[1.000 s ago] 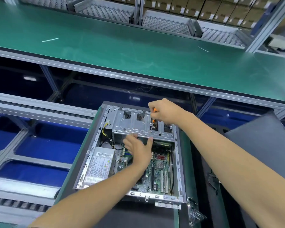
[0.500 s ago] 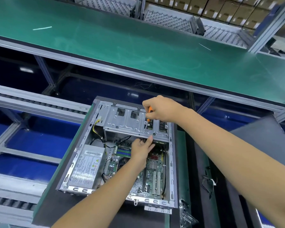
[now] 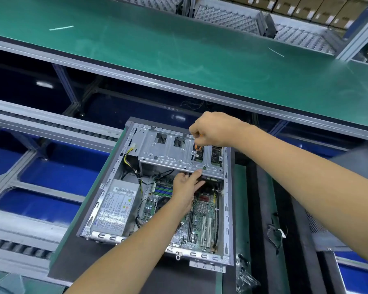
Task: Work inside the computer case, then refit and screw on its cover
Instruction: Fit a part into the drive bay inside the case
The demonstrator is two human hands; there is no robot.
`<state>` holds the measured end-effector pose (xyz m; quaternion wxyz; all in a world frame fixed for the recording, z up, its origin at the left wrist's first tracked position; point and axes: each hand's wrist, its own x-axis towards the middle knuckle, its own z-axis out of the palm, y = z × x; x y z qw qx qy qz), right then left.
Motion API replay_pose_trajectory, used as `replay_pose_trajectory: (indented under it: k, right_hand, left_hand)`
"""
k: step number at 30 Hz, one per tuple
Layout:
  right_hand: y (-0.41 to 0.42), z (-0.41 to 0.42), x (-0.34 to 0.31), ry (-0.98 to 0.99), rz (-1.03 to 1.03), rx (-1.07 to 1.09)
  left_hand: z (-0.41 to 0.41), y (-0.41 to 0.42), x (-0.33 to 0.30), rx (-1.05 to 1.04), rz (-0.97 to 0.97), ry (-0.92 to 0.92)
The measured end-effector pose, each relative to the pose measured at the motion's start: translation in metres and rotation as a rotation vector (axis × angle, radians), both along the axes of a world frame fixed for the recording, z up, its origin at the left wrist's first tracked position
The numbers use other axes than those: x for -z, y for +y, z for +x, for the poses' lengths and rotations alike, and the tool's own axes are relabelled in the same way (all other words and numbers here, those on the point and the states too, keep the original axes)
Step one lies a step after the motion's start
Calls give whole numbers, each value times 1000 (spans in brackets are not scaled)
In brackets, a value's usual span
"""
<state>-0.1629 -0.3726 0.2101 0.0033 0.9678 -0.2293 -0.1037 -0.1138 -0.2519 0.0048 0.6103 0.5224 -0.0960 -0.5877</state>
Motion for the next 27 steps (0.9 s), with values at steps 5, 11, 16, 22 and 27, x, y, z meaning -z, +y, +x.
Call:
replay_pose_trajectory:
  k: [5, 11, 16, 22, 27]
  right_hand:
    - [3, 2, -13, 117, 64, -124]
    - [6, 17, -21, 198, -143, -213]
    - [12, 24, -16, 237, -241, -197]
    - [11, 32, -26, 358, -200, -285]
    - [12, 34, -23, 325, -149, -189]
  left_hand:
    - [2, -1, 0, 18, 12, -18]
    - [5, 0, -2, 50, 24, 20]
    - [7, 0, 0, 37, 5, 23]
    - [7, 0, 4, 19, -2, 17]
    - [8, -3, 10, 2, -6, 19]
